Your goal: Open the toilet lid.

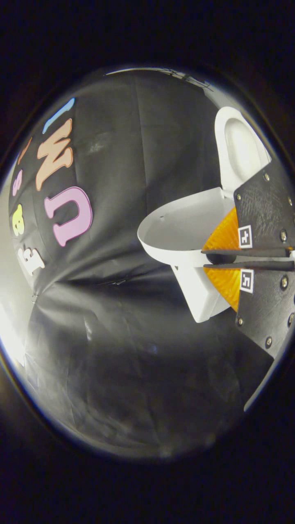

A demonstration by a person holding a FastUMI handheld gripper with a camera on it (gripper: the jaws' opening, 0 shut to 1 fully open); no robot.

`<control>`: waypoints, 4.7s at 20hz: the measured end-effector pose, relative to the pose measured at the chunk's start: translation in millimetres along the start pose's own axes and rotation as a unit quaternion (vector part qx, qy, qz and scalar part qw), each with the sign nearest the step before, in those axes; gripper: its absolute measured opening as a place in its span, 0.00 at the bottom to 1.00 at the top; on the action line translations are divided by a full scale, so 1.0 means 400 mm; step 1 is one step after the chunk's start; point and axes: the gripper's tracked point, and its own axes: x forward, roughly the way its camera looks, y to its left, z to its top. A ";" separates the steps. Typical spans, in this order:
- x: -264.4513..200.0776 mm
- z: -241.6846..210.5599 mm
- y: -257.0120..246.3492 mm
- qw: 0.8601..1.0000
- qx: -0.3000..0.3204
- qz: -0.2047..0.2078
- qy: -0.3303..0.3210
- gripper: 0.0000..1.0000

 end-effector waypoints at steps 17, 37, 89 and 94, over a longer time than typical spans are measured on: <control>0.025 0.011 0.028 1.000 -0.009 0.004 -0.002 0.05; -0.101 0.061 -0.169 0.998 0.010 -0.055 -0.010 0.98; -0.569 0.127 -0.786 0.961 -0.059 -0.268 -0.028 0.98; -0.592 0.122 -0.812 0.959 -0.052 -0.279 -0.029 0.98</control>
